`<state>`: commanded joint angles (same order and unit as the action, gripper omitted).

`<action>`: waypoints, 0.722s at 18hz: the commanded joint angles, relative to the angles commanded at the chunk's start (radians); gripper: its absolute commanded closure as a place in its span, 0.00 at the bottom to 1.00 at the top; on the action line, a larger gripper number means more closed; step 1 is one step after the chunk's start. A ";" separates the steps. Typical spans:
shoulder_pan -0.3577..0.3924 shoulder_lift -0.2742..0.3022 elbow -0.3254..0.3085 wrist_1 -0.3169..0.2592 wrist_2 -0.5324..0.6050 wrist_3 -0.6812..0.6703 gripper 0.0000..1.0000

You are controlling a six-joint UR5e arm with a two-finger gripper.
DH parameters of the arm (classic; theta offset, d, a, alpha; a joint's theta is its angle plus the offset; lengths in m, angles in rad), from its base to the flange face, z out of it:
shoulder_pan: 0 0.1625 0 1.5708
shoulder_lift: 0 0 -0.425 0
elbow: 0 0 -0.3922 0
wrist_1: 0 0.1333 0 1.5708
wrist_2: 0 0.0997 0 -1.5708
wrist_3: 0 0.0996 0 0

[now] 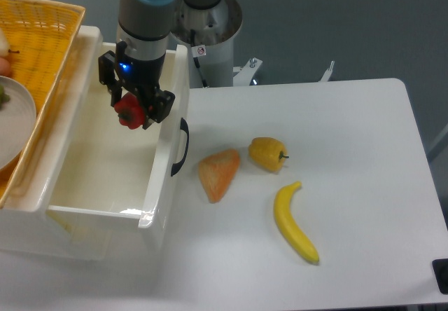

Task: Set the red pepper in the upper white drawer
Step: 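Carry the red pepper up and over into the open white drawer, then hold the red pepper above the drawer interior, adjusting position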

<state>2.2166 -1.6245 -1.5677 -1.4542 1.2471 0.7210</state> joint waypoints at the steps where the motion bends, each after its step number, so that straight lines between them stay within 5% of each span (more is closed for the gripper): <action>1: 0.000 0.000 -0.002 -0.002 0.000 -0.015 0.48; 13: -0.017 -0.012 -0.029 -0.003 -0.015 -0.160 0.46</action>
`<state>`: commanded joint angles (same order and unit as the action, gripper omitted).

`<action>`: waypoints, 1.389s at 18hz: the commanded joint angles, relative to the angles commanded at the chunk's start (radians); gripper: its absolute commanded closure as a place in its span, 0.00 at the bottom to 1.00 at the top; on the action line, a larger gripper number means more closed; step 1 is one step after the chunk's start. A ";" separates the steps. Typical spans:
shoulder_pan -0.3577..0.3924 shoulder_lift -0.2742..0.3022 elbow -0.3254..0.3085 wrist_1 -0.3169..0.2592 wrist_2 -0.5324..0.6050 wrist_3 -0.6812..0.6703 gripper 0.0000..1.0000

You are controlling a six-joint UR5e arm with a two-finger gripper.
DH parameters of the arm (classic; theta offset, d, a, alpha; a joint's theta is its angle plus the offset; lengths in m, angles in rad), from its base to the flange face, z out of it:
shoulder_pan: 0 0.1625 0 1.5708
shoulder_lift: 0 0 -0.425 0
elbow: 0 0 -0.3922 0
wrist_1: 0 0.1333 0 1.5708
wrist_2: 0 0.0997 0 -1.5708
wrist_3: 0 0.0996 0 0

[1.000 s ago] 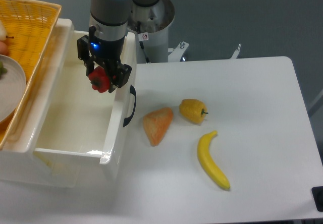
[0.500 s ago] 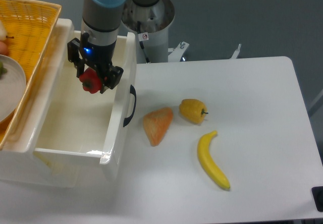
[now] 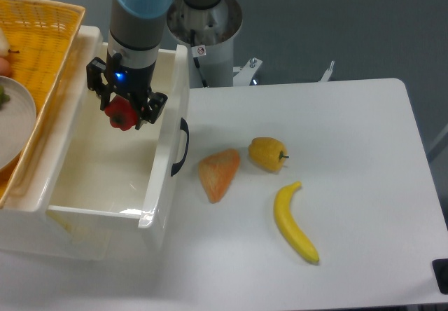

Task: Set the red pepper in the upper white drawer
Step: 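Hold the red pepper above the drawer interior, adjusting position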

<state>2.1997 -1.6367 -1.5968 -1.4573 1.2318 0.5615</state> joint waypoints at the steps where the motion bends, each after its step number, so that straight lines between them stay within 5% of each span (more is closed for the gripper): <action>1: 0.000 0.000 -0.005 0.000 -0.003 -0.006 0.46; 25: -0.018 -0.034 -0.012 0.000 -0.012 -0.011 0.43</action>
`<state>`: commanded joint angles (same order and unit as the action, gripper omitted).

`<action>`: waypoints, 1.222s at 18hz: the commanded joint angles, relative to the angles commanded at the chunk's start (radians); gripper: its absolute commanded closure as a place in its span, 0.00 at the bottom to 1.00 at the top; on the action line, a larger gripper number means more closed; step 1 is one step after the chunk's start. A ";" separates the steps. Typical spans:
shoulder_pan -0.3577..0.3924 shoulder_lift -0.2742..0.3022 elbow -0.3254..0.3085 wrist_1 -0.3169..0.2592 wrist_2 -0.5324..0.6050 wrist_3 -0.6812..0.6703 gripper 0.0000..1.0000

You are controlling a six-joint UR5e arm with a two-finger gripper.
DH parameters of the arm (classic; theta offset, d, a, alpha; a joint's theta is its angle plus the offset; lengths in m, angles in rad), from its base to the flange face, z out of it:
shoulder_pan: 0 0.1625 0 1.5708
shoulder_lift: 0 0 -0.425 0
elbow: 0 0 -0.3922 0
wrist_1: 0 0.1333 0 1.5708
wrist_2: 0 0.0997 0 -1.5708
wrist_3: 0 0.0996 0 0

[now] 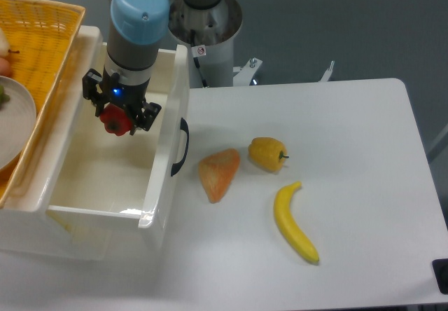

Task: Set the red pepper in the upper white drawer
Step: 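Hold the red pepper above the drawer interior, adjusting position, then lower the red pepper onto the drawer floor and open the gripper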

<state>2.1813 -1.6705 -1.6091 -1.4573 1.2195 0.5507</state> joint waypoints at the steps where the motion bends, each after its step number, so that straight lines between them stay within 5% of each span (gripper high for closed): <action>1: -0.003 0.000 0.000 0.000 0.000 0.000 0.43; 13: -0.003 -0.006 0.000 0.000 0.002 0.002 0.38; 16: -0.003 -0.008 0.000 0.002 0.003 0.003 0.26; 22: 0.003 -0.006 0.002 0.002 0.002 0.006 0.25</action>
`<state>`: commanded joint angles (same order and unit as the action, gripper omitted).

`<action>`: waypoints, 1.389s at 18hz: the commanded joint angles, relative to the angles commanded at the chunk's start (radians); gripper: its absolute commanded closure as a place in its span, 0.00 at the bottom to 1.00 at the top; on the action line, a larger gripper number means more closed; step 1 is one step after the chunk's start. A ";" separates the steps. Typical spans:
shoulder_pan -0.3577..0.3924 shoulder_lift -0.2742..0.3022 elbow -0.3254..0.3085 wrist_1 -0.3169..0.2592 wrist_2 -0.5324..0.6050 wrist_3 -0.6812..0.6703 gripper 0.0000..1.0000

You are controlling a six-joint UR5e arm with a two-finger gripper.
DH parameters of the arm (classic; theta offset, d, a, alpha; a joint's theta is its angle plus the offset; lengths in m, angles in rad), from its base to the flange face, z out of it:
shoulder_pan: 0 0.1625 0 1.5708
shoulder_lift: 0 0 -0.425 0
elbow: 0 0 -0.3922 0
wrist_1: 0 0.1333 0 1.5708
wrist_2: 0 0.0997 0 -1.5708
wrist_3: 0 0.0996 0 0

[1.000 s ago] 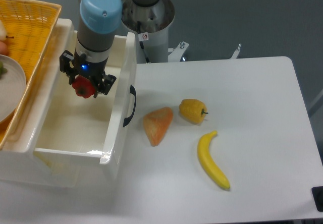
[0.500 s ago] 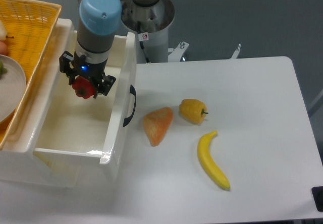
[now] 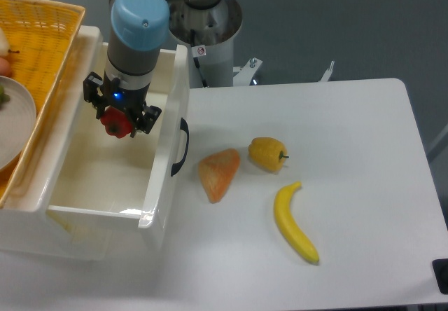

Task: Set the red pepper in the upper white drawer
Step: 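Lower the red pepper onto the drawer floor and open the gripper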

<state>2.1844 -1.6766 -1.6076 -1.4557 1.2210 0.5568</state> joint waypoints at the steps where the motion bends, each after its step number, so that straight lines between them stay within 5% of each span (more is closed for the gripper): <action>1: 0.002 0.000 0.000 0.000 0.000 0.000 0.25; 12: 0.002 0.003 0.000 0.000 0.003 -0.005 0.14; 25: 0.008 0.017 0.009 -0.005 0.000 0.005 0.18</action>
<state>2.1920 -1.6598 -1.5984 -1.4603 1.2210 0.5614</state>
